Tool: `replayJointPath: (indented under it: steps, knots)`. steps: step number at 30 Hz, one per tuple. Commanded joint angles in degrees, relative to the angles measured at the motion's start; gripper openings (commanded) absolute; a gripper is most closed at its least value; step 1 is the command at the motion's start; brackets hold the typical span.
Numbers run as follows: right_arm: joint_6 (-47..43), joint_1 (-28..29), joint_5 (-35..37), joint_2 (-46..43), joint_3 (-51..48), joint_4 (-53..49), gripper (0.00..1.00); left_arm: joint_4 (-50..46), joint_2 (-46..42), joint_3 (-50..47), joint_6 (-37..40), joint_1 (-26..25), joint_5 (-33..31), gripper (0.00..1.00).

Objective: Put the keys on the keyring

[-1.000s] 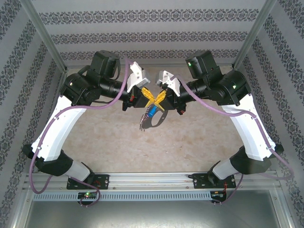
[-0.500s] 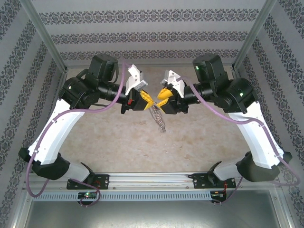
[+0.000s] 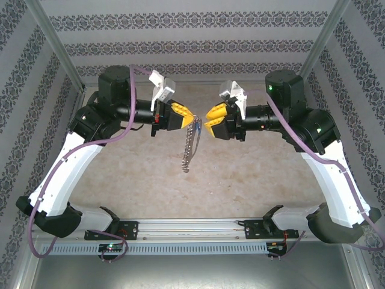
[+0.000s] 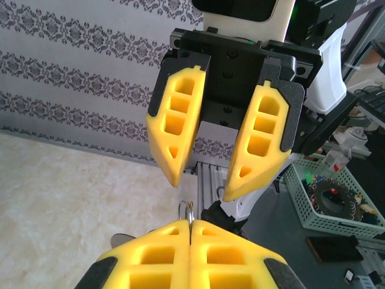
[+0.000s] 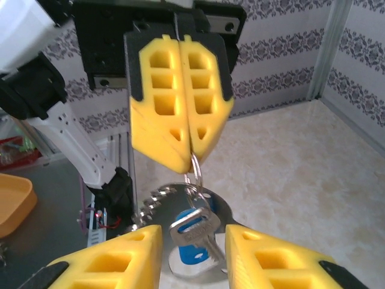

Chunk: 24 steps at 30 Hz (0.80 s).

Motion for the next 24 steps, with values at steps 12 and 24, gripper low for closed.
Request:
replayJointPath:
  steps: [12, 24]
  knots:
    - [6.8, -2.7, -7.9, -0.2, -1.7, 8.5, 0.31, 14.4, -1.6, -2.4, -7.5, 1.1, 4.1, 0.00]
    - [11.2, -5.1, -15.5, 0.9, -2.7, 13.2, 0.27, 16.6, -1.3, -2.4, -8.9, 2.1, 4.5, 0.00]
